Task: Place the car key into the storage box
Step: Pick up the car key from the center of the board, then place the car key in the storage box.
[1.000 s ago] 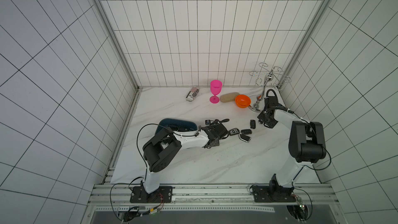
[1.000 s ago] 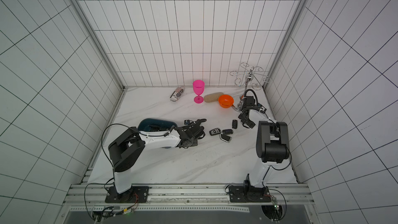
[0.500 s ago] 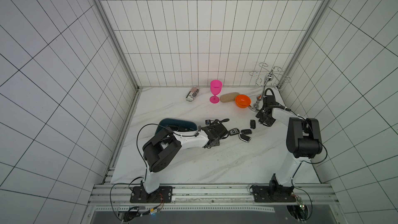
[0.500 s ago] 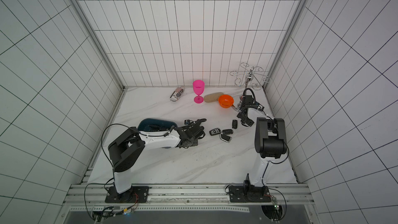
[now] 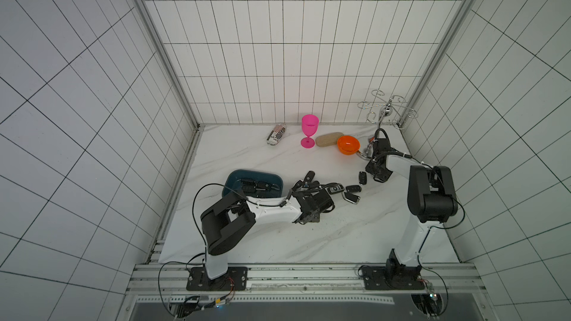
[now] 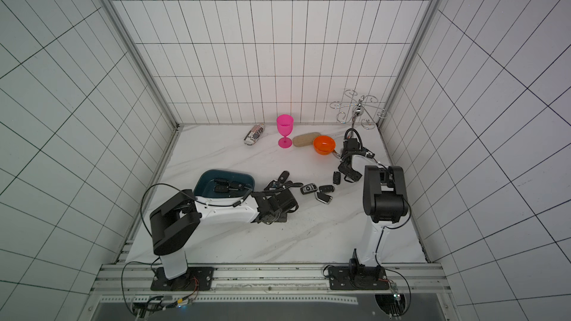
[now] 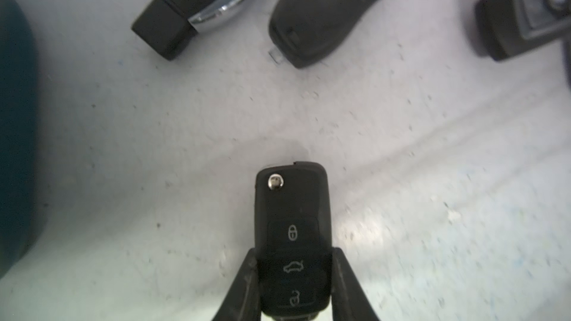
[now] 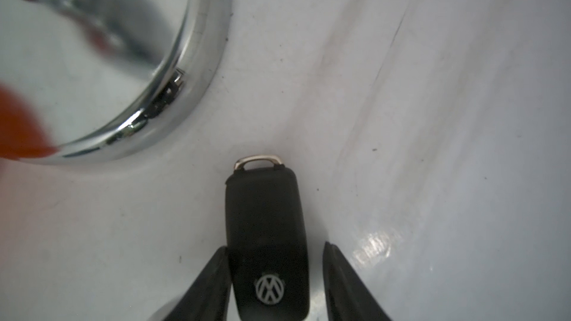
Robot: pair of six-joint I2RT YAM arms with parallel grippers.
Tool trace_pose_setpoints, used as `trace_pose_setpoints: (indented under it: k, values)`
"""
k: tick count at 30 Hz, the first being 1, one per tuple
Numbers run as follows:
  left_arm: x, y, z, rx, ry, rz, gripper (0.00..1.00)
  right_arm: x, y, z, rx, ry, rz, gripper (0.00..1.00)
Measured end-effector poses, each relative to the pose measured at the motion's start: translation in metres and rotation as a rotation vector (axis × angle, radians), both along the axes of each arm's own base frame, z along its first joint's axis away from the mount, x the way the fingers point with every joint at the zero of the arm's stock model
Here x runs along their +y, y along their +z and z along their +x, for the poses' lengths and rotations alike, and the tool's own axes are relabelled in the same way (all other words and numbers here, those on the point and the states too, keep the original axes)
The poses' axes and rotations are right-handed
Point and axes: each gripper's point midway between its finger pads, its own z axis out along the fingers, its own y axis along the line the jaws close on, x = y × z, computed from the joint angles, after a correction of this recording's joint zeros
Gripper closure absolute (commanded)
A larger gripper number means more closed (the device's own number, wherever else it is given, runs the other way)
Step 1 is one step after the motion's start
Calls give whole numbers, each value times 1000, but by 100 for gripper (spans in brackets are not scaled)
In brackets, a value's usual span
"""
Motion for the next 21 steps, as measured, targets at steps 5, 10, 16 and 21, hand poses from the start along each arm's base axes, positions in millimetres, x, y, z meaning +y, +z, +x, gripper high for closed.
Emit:
trace_pose_setpoints:
  k: [5, 10, 16, 21]
  values:
    - [11, 61, 5, -108, -7, -57, 100, 1, 0, 0, 1, 4, -6, 65]
    - [53, 128, 33, -234, 73, -127, 100, 1, 1, 0, -1, 4, -6, 70]
    - [155, 123, 73, -251, 288, -60, 100, 1, 8, 0, -15, 5, -5, 69]
    - [210, 82, 71, -128, 373, 34, 100, 7, 22, -5, -42, 18, -2, 69]
